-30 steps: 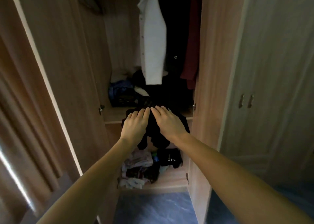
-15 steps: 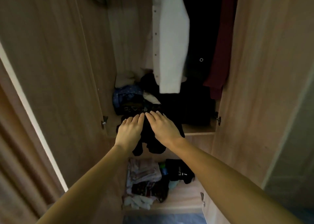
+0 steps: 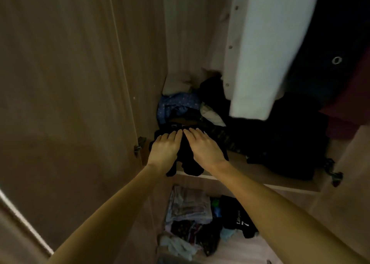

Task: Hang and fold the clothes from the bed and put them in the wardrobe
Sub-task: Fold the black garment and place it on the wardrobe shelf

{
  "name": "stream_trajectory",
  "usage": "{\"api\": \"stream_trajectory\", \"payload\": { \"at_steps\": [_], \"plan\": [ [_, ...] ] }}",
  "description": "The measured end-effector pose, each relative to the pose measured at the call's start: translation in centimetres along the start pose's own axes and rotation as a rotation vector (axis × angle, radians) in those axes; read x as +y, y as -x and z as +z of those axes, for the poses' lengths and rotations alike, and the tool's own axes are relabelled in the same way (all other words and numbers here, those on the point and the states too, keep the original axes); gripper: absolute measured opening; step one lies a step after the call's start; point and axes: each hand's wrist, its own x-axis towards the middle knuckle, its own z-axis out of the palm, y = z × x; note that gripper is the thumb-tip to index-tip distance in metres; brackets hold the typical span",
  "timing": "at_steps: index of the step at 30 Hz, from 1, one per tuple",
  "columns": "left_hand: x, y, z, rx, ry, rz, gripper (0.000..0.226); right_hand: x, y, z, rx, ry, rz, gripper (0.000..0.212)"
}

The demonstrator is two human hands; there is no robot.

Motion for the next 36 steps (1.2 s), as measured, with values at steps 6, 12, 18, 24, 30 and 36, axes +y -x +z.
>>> {"api": "stream_trajectory", "payload": {
  "at_steps": [6, 12, 18, 24, 30, 36],
  "plan": [
    [-3.5, -4.9, 5.7, -0.065, 0.011, -0.025, 0.073, 2.4, -6.1, 5.3, -0.051, -0.057, -0.003, 0.071],
    [-7.0, -11.6, 9.7, 0.033, 0.008, -0.021, 0.07, 5.1, -12.6, 8.5, 0.037, -0.066, 0.057, 0.076],
    [-7.4, -9.5, 19.1, -0.169, 0.0, -0.062, 0.082, 5.2, -11.7, 17.3, -0.096, -0.177, 0.108, 0.075],
    [-6.8, -2.2, 24.9, -0.69, 0.094, -0.083, 0.072, 4.8, -5.9, 23.7, -0.632, -0.326, 0.192, 0.074],
    [-6.1, -2.8, 23.9, -0.552, 0.266, -0.09, 0.076, 4.3, -7.1, 24.1, -0.497, -0.314, 0.351, 0.069],
    [-5.8, -2.7, 27.2, -0.635, 0.145, -0.065, 0.079, 4.4, -6.0, 27.1, -0.591, -0.379, 0.469, 0.068]
  ]
}}
